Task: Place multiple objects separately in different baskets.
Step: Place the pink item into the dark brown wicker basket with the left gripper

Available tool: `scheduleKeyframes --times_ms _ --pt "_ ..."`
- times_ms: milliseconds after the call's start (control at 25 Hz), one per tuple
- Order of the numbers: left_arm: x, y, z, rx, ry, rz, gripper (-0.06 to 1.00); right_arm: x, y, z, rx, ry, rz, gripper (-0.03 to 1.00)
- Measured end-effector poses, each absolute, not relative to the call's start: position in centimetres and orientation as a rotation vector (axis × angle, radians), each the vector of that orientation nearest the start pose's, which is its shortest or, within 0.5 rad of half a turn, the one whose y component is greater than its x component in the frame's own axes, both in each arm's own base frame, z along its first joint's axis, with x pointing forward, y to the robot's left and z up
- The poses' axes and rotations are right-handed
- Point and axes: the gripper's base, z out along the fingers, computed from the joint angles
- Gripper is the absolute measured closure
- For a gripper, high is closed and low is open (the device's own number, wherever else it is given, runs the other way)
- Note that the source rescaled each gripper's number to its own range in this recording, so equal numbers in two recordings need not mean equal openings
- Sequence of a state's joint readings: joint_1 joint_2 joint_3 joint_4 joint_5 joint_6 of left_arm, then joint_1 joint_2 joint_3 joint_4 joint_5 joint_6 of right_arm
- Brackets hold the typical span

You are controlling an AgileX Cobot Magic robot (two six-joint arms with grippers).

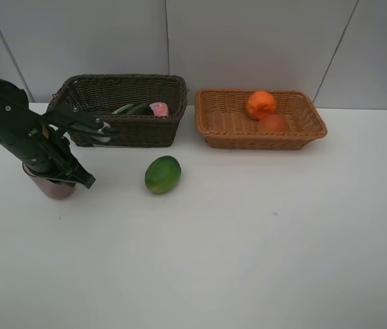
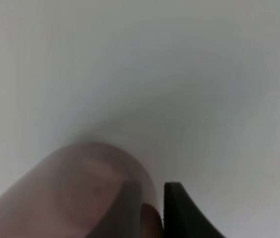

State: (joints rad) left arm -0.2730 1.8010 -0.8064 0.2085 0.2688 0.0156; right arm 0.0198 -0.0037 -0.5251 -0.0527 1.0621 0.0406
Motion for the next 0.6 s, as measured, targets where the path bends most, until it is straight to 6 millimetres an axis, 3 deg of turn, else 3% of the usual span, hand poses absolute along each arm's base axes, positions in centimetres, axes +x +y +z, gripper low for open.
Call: scheduleKeyframes --times_ms 600 --pt "30.13 -7.84 12.50 0.617 2.699 0.065 0.94 -0.85 -0.44 28.41 0.024 2.016 -0.024 0.09"
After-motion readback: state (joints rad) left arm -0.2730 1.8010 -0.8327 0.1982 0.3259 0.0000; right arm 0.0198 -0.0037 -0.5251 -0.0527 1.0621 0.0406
